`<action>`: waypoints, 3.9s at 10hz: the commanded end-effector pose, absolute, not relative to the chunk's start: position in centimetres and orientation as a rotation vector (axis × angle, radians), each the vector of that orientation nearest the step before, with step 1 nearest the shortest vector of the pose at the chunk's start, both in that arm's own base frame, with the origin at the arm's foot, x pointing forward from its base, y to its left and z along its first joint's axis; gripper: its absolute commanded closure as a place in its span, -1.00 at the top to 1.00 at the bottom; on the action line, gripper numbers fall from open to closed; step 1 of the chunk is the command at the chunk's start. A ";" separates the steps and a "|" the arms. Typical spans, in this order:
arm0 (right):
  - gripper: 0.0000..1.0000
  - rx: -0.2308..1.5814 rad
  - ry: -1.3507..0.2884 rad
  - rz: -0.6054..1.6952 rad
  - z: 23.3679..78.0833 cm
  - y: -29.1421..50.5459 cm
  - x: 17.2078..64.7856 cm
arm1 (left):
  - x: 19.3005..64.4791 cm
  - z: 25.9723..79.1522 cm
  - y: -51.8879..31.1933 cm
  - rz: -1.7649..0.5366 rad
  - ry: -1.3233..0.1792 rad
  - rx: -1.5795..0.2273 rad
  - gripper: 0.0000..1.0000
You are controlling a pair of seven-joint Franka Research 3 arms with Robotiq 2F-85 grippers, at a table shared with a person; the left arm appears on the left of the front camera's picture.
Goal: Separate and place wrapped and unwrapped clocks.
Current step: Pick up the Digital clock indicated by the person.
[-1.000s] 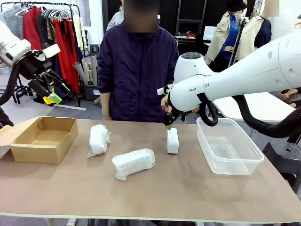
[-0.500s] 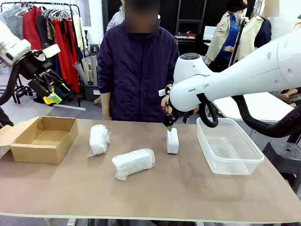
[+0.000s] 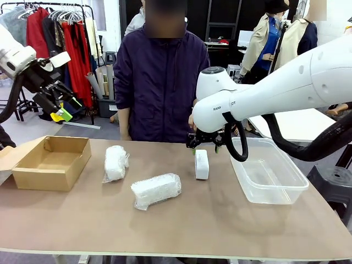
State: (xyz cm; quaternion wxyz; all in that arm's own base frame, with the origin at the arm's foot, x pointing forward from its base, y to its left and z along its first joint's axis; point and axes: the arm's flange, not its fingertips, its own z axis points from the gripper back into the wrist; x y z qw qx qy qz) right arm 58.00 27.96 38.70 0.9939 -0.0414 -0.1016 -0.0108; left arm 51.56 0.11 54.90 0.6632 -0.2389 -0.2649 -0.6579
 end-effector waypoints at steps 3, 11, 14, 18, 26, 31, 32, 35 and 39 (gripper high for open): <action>1.00 -0.125 -0.181 -0.128 36.1 29.1 59.0 | 51.3 55.1 0.2 -1.490 -0.601 -0.539 1.00; 1.00 -0.105 -0.144 -0.139 32.9 27.2 59.8 | 51.3 55.1 0.2 -1.490 -0.601 -0.539 1.00; 0.61 -0.056 -0.156 -0.126 32.9 26.8 59.9 | 51.3 55.1 0.2 -1.490 -0.601 -0.539 1.00; -0.96 -0.049 -0.160 -0.159 33.3 26.2 59.8 | 51.3 55.1 0.2 -1.490 -0.601 -0.539 1.00; -1.00 -0.170 -0.130 -0.061 39.9 28.4 58.3 | 51.3 55.1 0.2 -1.490 -0.601 -0.539 1.00; -1.00 -0.174 -0.186 0.127 46.9 30.8 57.0 | 51.3 55.1 0.2 -1.490 -0.601 -0.539 1.00; -1.00 -0.176 -0.198 0.148 48.1 31.3 56.8 | 51.3 55.1 0.2 -1.490 -0.601 -0.539 1.00; -1.00 -0.182 -0.239 0.191 50.9 32.1 56.2 | 51.3 55.1 0.2 -1.490 -0.601 -0.539 1.00; -1.00 -0.194 -0.259 0.211 52.2 32.5 55.9 | 51.3 55.1 0.2 -1.490 -0.601 -0.539 1.00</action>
